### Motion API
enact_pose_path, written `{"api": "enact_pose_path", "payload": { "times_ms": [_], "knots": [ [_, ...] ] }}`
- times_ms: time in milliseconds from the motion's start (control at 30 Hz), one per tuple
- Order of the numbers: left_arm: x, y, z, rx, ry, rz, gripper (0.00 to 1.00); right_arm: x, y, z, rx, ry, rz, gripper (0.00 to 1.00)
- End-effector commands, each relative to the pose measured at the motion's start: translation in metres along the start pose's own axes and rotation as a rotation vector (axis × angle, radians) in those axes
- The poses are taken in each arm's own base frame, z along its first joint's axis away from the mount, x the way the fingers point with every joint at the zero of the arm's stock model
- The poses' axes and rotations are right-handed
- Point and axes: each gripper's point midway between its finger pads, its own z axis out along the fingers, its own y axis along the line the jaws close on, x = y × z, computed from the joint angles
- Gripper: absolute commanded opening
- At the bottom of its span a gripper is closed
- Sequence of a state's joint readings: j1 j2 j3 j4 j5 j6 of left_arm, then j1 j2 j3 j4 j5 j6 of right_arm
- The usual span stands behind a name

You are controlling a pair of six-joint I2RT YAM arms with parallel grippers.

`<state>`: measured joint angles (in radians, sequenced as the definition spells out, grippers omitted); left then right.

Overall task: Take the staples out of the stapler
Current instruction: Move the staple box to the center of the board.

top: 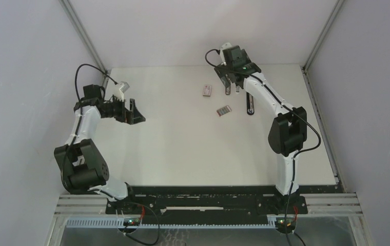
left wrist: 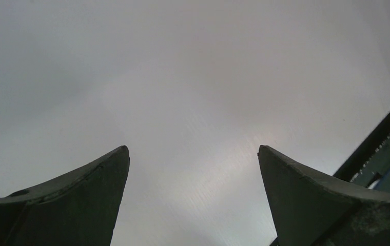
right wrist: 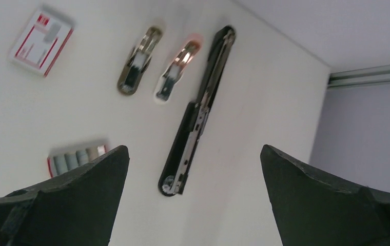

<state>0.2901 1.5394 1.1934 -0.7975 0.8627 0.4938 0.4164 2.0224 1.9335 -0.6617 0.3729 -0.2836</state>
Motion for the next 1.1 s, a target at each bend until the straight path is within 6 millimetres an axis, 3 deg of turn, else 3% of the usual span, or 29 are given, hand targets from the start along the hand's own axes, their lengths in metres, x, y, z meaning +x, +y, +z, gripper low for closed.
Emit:
{"api": "enact_pose_path", "payload": {
  "times_ms": [0, 133, 467, 767, 933, 1067],
  "knots": [
    [-0.041, 0.022, -0.011, -0.195, -0.115, 0.011, 1.00, -0.034, -0.015, -0.001, 0.138, -0.055, 0.038, 1.00],
    [-0.052, 0.035, -0.020, -0.312, -0.166, 0.034, 1.00, -0.048, 0.006, 0.009, 0.033, -0.062, 0.139, 1.00],
    [-0.050, 0.043, -0.039, -0.442, -0.218, 0.087, 1.00, -0.073, 0.054, 0.040, -0.158, -0.120, 0.298, 1.00],
    [-0.055, 0.040, -0.053, -0.398, -0.266, 0.085, 1.00, -0.056, 0.089, 0.082, -0.291, -0.060, 0.472, 1.00],
    [-0.055, 0.051, -0.063, -0.467, -0.288, 0.068, 1.00, -0.047, 0.102, 0.103, -0.307, -0.029, 0.542, 1.00],
    [-0.057, 0.047, -0.069, -0.493, -0.316, 0.103, 1.00, -0.047, 0.114, 0.116, -0.368, -0.027, 0.594, 1.00]
  ]
}}
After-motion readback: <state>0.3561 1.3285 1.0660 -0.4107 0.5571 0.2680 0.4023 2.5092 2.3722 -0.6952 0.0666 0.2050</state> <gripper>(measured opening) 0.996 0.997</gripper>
